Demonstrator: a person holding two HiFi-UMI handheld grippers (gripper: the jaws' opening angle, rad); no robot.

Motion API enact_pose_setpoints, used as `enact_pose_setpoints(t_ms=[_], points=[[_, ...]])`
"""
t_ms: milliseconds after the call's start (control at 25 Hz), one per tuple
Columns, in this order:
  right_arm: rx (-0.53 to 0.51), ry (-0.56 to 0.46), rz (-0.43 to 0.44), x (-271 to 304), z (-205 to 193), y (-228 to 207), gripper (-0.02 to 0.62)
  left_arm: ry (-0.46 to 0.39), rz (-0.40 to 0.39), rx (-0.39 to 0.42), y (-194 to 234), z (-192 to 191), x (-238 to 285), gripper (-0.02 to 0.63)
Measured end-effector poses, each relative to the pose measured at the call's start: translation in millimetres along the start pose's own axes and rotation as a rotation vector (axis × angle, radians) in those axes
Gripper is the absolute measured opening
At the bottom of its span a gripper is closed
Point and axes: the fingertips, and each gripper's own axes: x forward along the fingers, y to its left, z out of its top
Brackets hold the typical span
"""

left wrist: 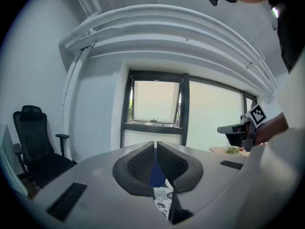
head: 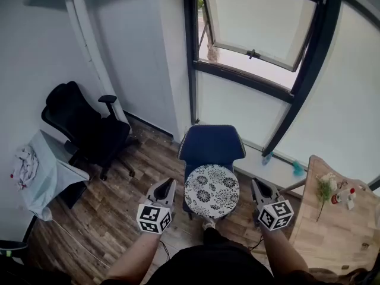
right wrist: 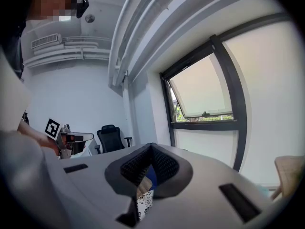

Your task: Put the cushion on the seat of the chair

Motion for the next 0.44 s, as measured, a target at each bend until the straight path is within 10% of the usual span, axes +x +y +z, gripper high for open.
enact_pose_setpoints(t_ms=[440], points=[[0.005,-0.010,0.001,2.1,-3.3,4.0,0.025,0.002,-0.029,-0.003,-4.7,-3.0,3.5,0.020]])
